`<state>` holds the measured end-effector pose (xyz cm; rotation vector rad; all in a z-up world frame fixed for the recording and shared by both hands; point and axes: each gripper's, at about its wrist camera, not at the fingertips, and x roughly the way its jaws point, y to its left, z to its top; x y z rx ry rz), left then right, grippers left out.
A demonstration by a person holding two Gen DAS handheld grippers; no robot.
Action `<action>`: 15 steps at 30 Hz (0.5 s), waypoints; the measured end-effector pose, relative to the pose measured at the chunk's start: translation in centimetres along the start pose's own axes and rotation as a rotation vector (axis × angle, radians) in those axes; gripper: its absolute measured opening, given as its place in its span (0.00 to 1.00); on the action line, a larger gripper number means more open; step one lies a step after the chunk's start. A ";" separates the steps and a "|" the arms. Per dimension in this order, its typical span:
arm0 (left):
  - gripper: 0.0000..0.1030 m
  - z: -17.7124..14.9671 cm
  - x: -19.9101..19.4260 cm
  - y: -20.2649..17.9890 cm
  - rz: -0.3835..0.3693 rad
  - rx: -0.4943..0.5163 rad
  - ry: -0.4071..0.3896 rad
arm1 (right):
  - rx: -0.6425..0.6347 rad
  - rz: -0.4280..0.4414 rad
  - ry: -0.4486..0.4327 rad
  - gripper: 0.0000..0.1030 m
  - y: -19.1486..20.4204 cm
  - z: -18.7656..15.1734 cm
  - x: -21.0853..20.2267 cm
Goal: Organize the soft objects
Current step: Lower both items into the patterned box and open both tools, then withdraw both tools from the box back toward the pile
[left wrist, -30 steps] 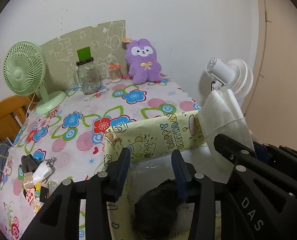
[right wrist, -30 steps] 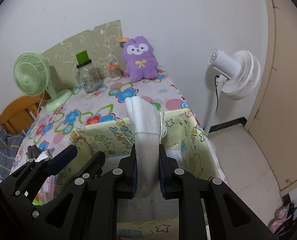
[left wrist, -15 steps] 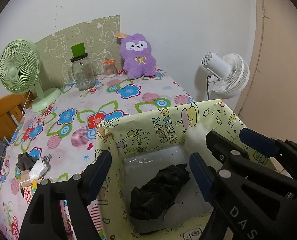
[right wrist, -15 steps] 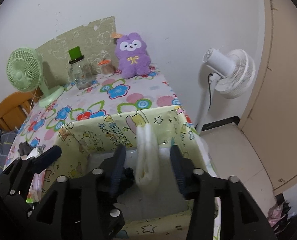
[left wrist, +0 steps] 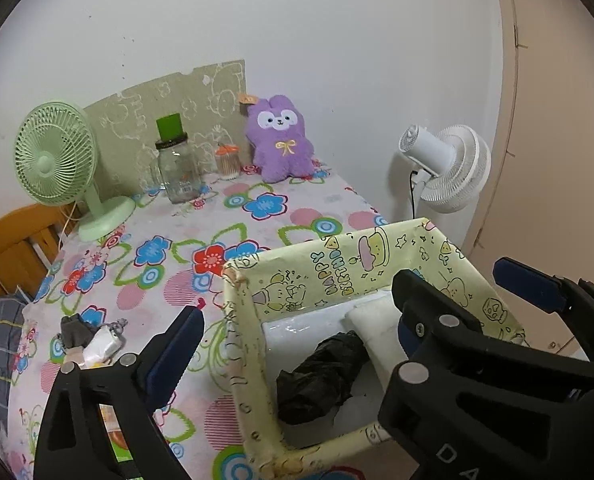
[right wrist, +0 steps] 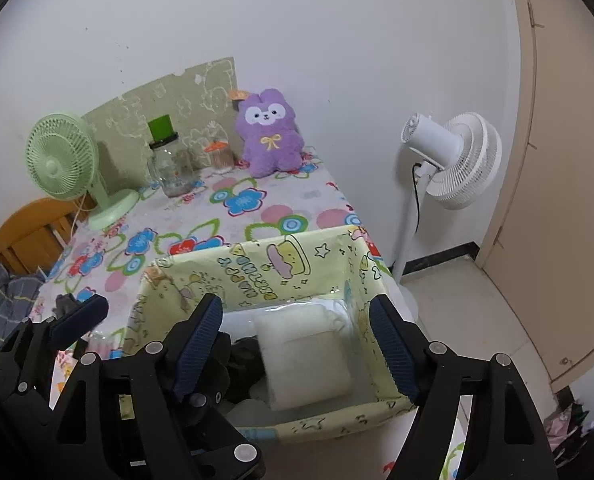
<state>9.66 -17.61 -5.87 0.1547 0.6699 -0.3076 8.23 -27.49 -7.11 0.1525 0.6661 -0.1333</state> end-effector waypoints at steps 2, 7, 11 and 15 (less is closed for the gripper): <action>0.97 -0.1 -0.6 0.3 0.002 -0.001 -0.010 | -0.003 0.001 -0.007 0.80 0.3 0.1 -0.4; 0.98 -0.2 -2.1 1.0 0.006 -0.005 -0.032 | -0.010 0.008 -0.029 0.83 1.1 0.0 -1.8; 0.99 -0.5 -3.3 1.6 0.002 -0.009 -0.046 | -0.022 0.003 -0.047 0.86 1.9 -0.1 -2.9; 0.99 -0.6 -4.4 2.0 0.006 -0.008 -0.065 | -0.025 0.007 -0.066 0.89 2.6 -0.1 -4.1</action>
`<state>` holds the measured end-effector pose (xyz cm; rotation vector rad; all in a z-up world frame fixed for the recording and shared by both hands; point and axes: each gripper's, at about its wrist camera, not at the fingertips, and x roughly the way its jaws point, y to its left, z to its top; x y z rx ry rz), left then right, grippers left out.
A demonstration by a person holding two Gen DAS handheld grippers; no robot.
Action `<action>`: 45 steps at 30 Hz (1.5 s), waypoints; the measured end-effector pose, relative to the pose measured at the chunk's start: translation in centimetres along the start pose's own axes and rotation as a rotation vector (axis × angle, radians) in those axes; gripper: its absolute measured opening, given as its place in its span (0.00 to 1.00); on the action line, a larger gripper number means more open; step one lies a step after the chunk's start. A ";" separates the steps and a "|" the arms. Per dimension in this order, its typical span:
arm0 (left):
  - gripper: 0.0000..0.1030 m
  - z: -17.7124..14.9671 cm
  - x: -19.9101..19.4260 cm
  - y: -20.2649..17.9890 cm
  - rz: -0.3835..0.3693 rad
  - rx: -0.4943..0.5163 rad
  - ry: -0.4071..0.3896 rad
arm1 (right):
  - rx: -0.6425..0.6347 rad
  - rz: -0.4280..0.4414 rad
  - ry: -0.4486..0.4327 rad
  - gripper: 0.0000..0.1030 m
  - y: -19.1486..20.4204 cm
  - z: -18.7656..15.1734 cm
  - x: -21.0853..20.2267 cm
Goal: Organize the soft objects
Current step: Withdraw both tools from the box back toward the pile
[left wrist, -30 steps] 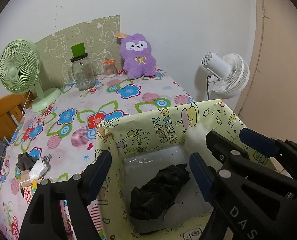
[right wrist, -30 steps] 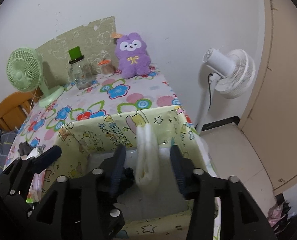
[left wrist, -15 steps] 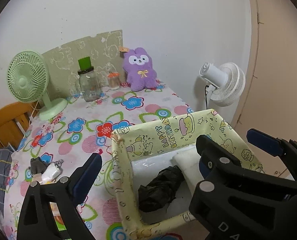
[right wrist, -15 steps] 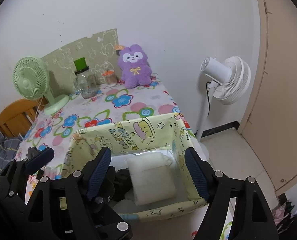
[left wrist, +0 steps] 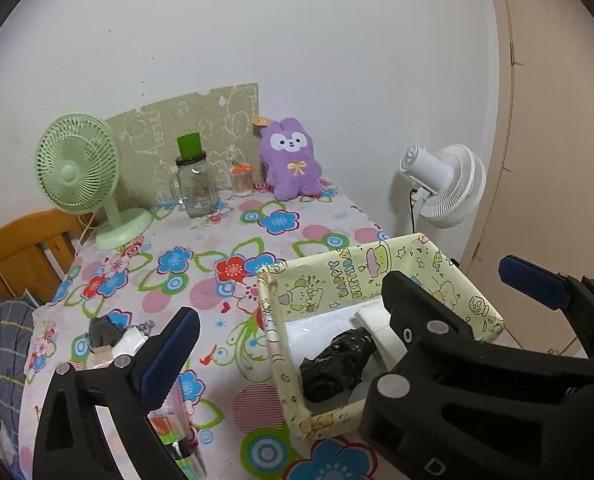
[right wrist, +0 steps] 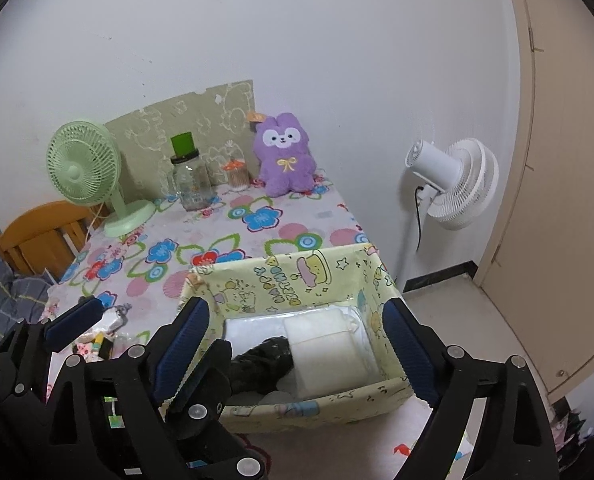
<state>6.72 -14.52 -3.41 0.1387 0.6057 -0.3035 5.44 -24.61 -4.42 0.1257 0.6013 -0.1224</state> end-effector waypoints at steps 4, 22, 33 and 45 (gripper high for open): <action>0.99 -0.1 -1.3 0.7 -0.019 -0.001 -0.024 | -0.005 0.015 -0.015 0.93 0.9 0.0 -1.2; 0.99 -1.7 -4.7 4.8 0.030 -0.032 -0.048 | -0.041 0.061 -0.035 0.95 5.7 -0.8 -3.9; 0.99 -3.3 -5.4 7.5 0.067 -0.063 -0.040 | -0.072 0.099 -0.022 0.95 8.6 -1.9 -3.8; 0.99 -5.6 -4.7 10.4 0.113 -0.108 -0.001 | -0.110 0.148 0.019 0.92 11.8 -3.6 -2.1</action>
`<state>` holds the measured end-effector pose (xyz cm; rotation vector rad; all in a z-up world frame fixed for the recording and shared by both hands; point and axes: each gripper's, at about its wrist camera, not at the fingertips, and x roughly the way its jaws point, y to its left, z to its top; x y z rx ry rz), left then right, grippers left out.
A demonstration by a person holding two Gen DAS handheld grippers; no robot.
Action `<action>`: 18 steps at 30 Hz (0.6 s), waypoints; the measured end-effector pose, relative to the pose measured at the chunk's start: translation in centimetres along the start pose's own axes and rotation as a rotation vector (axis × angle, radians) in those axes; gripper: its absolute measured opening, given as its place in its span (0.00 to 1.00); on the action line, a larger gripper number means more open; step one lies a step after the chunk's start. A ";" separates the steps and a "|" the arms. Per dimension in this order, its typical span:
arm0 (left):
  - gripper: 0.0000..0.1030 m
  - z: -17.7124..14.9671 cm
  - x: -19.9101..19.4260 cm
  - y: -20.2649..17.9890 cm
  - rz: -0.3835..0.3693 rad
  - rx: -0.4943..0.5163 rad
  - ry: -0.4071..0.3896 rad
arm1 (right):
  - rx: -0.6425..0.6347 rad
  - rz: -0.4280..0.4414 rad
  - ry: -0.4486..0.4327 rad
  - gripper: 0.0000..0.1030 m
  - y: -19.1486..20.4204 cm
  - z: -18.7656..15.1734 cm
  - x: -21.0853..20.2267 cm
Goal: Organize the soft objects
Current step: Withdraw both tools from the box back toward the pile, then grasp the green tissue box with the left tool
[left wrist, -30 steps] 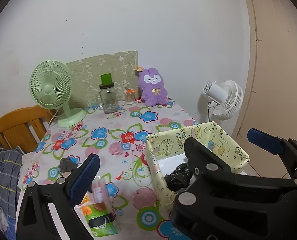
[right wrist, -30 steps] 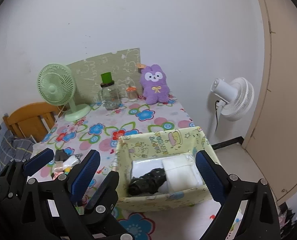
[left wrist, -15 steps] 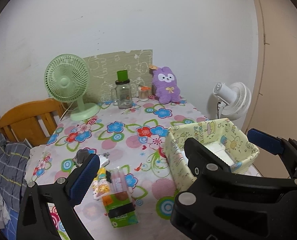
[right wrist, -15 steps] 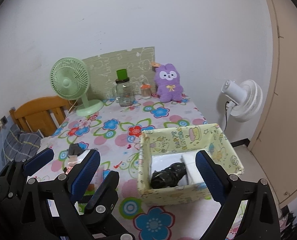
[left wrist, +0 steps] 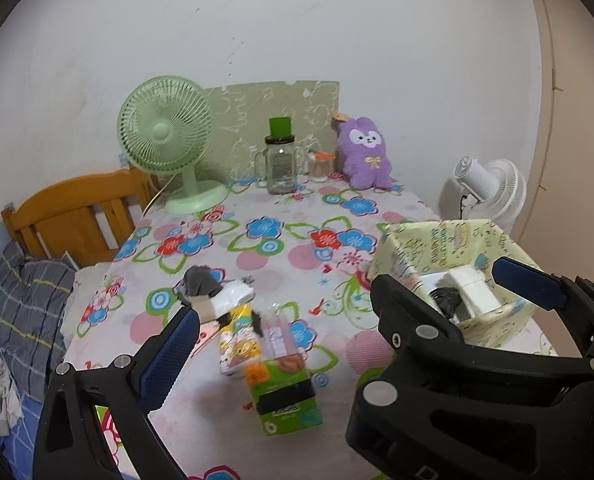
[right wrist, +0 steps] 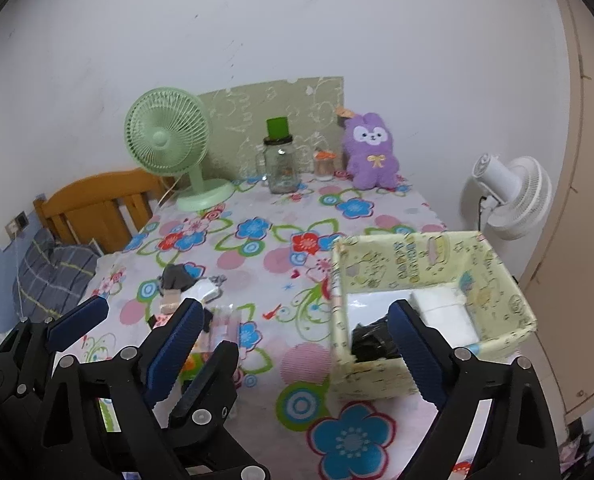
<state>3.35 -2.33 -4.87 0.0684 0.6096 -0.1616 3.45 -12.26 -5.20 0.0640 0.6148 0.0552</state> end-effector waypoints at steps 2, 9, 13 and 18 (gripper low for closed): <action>0.99 -0.4 0.2 0.4 0.009 -0.004 0.007 | -0.004 0.008 0.009 0.92 0.4 -0.2 0.4; 0.99 -1.8 1.1 1.9 0.038 -0.025 0.042 | -0.008 0.038 0.041 0.89 1.7 -1.5 2.0; 0.99 -2.7 1.8 2.7 0.043 -0.044 0.071 | -0.013 0.049 0.068 0.88 2.3 -2.2 3.0; 0.99 -4.0 2.7 3.6 0.054 -0.063 0.104 | -0.035 0.057 0.095 0.86 3.4 -3.2 4.2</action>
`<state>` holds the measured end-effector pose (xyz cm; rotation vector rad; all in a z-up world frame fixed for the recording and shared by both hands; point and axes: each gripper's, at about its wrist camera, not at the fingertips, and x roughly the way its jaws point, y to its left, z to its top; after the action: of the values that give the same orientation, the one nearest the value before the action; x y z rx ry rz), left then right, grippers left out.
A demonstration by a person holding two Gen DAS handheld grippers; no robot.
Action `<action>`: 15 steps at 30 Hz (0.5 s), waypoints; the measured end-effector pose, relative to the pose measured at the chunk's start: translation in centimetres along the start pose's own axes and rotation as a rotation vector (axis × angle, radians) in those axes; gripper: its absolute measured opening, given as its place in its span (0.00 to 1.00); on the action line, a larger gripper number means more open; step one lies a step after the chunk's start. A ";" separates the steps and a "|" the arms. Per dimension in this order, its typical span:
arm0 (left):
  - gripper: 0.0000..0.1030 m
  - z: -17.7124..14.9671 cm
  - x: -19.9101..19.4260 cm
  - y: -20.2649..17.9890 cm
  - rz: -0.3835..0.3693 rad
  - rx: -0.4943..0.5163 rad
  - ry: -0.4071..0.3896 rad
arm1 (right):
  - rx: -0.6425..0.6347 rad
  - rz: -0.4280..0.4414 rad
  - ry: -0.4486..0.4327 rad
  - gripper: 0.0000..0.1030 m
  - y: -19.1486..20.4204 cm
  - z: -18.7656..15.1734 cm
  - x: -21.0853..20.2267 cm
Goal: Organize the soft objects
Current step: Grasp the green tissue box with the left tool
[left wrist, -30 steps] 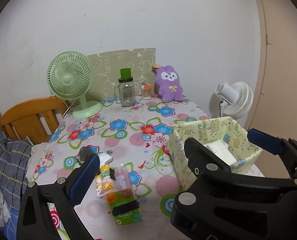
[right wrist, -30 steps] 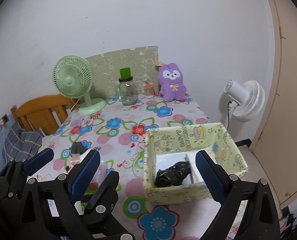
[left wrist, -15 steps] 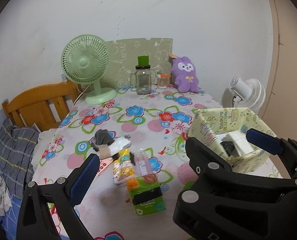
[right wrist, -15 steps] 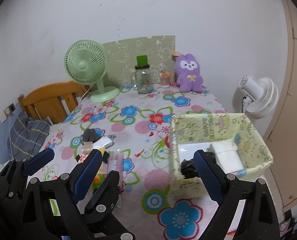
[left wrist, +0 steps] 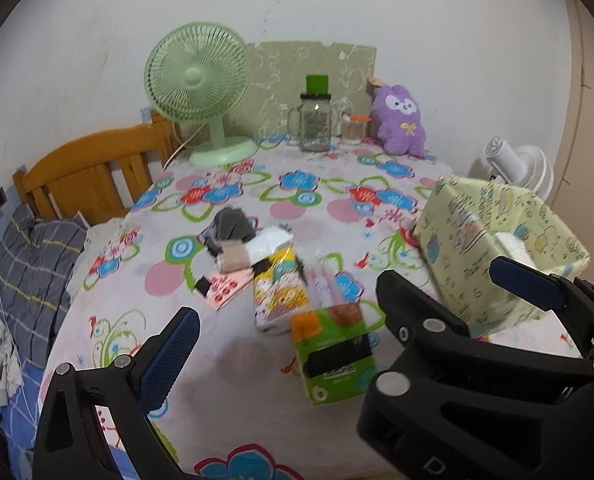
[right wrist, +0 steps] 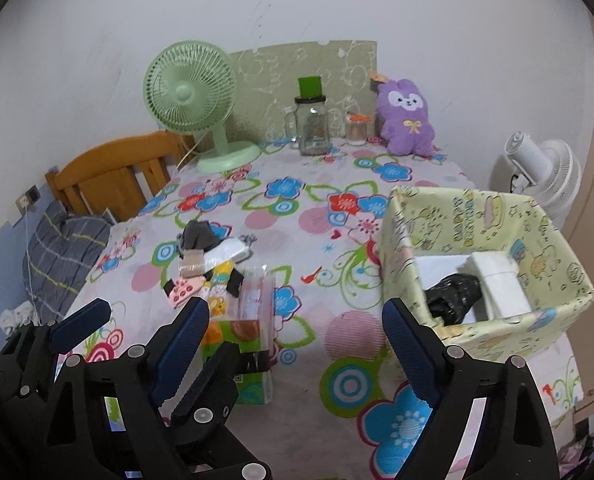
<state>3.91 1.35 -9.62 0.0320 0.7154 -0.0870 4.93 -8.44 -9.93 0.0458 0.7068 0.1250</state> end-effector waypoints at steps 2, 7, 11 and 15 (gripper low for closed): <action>0.99 -0.5 0.5 0.4 0.001 -0.007 0.015 | -0.013 0.006 0.015 0.83 0.3 -0.4 0.5; 0.99 -1.5 1.5 0.8 -0.003 -0.021 0.040 | -0.019 0.016 0.049 0.82 0.6 -1.3 1.9; 0.99 -1.9 2.3 0.8 -0.014 -0.032 0.056 | -0.010 0.023 0.057 0.80 0.5 -1.9 2.7; 0.99 -2.5 3.2 0.7 -0.021 -0.040 0.082 | -0.008 0.021 0.068 0.75 0.3 -2.4 3.5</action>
<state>4.72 1.98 -13.59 -0.0107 0.7995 -0.0920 5.98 -7.71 -14.04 0.0417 0.7739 0.1504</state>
